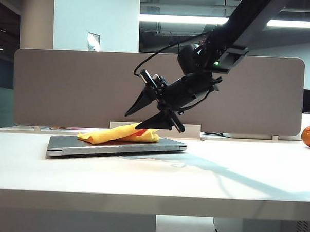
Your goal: Pick up the yellow rag and put it over the laptop.
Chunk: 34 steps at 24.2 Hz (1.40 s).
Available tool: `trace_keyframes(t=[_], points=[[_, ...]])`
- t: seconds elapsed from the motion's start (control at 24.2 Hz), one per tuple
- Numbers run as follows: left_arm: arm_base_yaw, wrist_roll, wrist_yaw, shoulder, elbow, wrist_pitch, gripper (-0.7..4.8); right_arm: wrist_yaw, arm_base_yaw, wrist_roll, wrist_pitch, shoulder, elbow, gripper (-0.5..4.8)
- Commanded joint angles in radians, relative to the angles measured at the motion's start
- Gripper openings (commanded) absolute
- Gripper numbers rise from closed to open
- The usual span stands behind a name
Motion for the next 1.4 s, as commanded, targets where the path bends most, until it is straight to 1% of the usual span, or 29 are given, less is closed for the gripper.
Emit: trace_keyframes(t=[0.04, 0.08, 0.12, 0.17, 0.21, 0.29, 0.33, 0.5, 0.58, 0.62, 0.7, 0.74, 0.78, 0.83, 0.95, 1.16, 1.4], points=[[0.000, 0.000, 0.004, 0.000, 0.003, 0.016, -0.06, -0.012, -0.008, -0.083, -0.071, -0.034, 0.008, 2.23], [0.000, 0.000, 0.004, 0.000, 0.003, 0.016, -0.06, -0.009, -0.016, -0.103, -0.087, -0.041, 0.008, 1.98], [0.000, 0.000, 0.004, 0.000, 0.003, 0.016, -0.06, -0.005, -0.017, -0.123, -0.098, -0.046, 0.008, 1.59], [0.000, 0.000, 0.004, 0.000, 0.003, 0.016, -0.06, -0.002, -0.024, -0.150, -0.111, -0.052, 0.008, 0.99], [0.000, 0.000, 0.004, 0.000, 0.003, 0.016, -0.06, -0.003, -0.031, -0.161, -0.117, -0.059, 0.008, 0.58], [0.000, 0.000, 0.004, 0.000, 0.003, 0.016, -0.06, 0.000, -0.043, -0.192, -0.122, -0.069, 0.008, 0.09], [0.000, 0.000, 0.004, 0.000, 0.003, 0.016, -0.06, 0.000, -0.052, -0.200, -0.122, -0.074, 0.008, -0.01], [0.000, 0.000, 0.004, 0.000, 0.003, 0.016, -0.06, 0.034, -0.090, -0.235, -0.122, -0.092, 0.008, -0.05], [0.000, 0.000, 0.004, 0.000, 0.003, 0.016, -0.06, 0.061, -0.116, -0.254, -0.133, -0.106, 0.008, -0.05], [0.000, 0.000, 0.004, 0.000, 0.003, 0.015, -0.06, 0.089, -0.145, -0.274, -0.153, -0.124, 0.008, -0.05], [0.000, 0.000, 0.004, 0.000, 0.003, 0.015, -0.06, 0.147, -0.183, -0.359, -0.208, -0.160, 0.008, -0.05], [0.000, 0.000, 0.004, 0.000, 0.003, 0.015, -0.06, 0.195, -0.200, -0.427, -0.251, -0.187, 0.008, -0.05], [0.000, 0.000, 0.002, 0.000, 0.003, 0.015, -0.06, 0.225, -0.219, -0.467, -0.285, -0.217, 0.006, -0.05], [0.000, 0.000, 0.001, 0.000, 0.003, 0.015, -0.06, 0.211, -0.243, -0.465, -0.298, -0.245, 0.006, -0.05], [0.000, 0.001, -0.019, 0.000, 0.003, 0.015, -0.06, 0.212, -0.269, -0.466, -0.319, -0.288, 0.006, -0.05], [0.000, 0.001, -0.023, 0.000, 0.003, 0.008, -0.06, 0.219, -0.295, -0.498, -0.365, -0.372, 0.003, -0.05], [0.000, 0.001, -0.023, 0.000, 0.003, -0.035, -0.06, 0.220, -0.330, -0.515, -0.367, -0.502, -0.074, -0.05]])
